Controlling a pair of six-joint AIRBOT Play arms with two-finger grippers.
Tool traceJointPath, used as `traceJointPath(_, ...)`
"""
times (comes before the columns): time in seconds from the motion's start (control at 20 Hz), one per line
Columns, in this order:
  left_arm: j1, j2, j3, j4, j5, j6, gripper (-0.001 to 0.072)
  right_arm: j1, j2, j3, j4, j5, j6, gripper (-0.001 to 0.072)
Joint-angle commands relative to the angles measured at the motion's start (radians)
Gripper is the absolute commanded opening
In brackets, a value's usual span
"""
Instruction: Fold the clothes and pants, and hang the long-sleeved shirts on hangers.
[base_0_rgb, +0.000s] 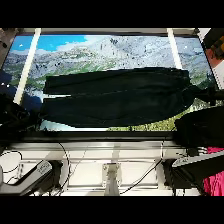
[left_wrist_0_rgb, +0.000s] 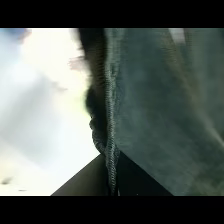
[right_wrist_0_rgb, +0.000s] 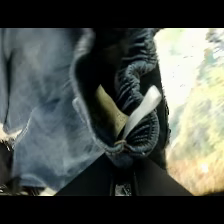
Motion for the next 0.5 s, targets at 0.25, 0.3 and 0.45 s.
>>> traceJointPath(0.25,-0.005,0.384,0.08,-0.006,-0.039,-0.131,0.0009,-0.06,0.414,-0.006,-0.158,0.0,0.151,0.0026)
traceJointPath(0.3,-0.013,0.372,0.102,-0.005,-0.023,-0.133,0.0009,-0.06,0.443,-0.006,-0.166,-0.028,0.179,0.0026)
traceJointPath(0.45,-0.069,0.251,0.196,-0.029,0.066,-0.146,0.0009,-0.029,0.439,-0.005,-0.142,-0.141,0.296,0.0025)
